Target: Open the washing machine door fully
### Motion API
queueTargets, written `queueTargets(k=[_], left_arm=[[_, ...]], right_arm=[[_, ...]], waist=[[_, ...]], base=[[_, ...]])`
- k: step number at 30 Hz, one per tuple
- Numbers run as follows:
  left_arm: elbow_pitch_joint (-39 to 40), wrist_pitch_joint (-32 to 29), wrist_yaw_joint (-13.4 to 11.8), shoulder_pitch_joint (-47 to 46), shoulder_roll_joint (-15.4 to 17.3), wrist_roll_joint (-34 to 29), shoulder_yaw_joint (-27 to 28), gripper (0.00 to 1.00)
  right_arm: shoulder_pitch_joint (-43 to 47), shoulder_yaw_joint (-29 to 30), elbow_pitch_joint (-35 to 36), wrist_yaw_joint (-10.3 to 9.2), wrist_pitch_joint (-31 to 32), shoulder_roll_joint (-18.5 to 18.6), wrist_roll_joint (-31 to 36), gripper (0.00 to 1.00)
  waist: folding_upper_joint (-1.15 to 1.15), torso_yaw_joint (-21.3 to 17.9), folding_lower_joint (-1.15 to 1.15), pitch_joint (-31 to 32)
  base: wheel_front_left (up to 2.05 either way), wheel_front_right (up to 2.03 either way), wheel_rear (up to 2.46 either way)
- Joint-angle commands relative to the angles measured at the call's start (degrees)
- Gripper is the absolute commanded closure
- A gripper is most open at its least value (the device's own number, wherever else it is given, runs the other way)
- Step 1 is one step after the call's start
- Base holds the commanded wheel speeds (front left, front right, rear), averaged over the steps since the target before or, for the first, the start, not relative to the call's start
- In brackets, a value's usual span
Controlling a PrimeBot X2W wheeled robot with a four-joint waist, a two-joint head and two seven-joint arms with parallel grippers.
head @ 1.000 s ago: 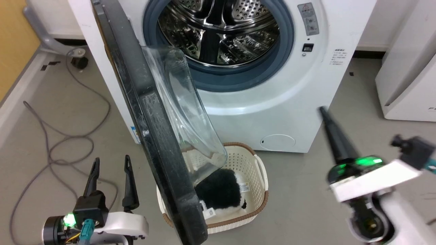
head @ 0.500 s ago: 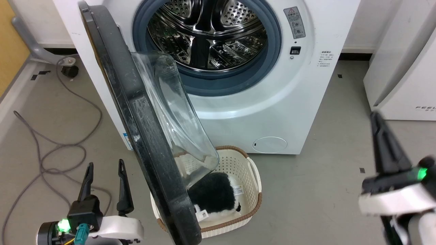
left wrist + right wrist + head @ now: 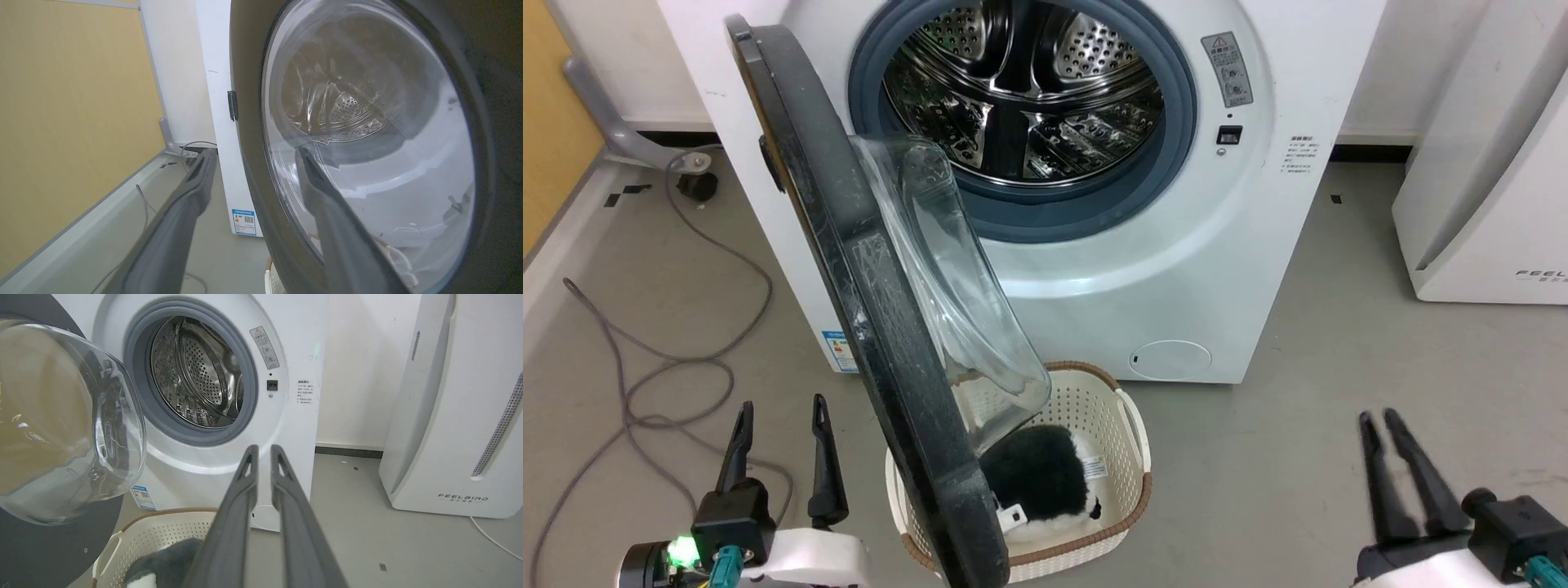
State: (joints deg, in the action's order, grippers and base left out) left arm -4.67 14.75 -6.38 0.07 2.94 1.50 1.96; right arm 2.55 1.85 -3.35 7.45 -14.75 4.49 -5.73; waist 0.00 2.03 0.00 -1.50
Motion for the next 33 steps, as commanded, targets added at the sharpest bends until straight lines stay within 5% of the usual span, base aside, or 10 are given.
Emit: queueTargets(k=[1,9,10,12,24,33], left_arm=[[-0.1,0.2,0.1,0.8,0.2,-0.6,-0.3,0.00],[-0.1,0.2,-0.2,0.7,0.2,-0.8,-0.1,0.00],[0.1,0.2,-0.4,0.7,0.2,-0.7,0.0,0.23],[1.1,0.2,-0.8,0.4,0.3,-0.7,0.5,1.00],[14.6,0.2,-0.7,-2.4,0.9,-0.5,2.1,1.00],[27.6,0.3,1.8,-4.6,0.6,-1.7,-5.0,1.00]], right_arm=[[0.8,0.6,-0.3,0.03,-0.2,-0.6,0.6,0.00],[1.4,1.9,0.8,0.03,-0.2,-1.4,2.5,0.00],[1.6,2.1,1.1,0.03,-0.2,-1.5,2.6,0.00],[1.8,2.2,1.4,0.03,-0.2,-1.5,2.7,0.00],[2.9,2.4,2.1,0.03,-0.2,-1.6,1.7,0.00],[3.1,2.2,2.5,0.03,-0.2,-1.6,1.2,0.00]], waist=[[0.00,0.0,0.00,0.1],[0.00,0.2,0.00,0.4],[0.00,0.3,0.00,0.5],[0.00,0.5,0.00,0.6],[0.00,1.6,0.00,1.3],[0.00,2.2,0.00,1.5]], base=[[0.00,0.00,0.00],[0.00,0.00,0.00],[0.00,0.00,0.00],[0.00,0.00,0.00],[0.00,0.00,0.00],[0.00,0.00,0.00]])
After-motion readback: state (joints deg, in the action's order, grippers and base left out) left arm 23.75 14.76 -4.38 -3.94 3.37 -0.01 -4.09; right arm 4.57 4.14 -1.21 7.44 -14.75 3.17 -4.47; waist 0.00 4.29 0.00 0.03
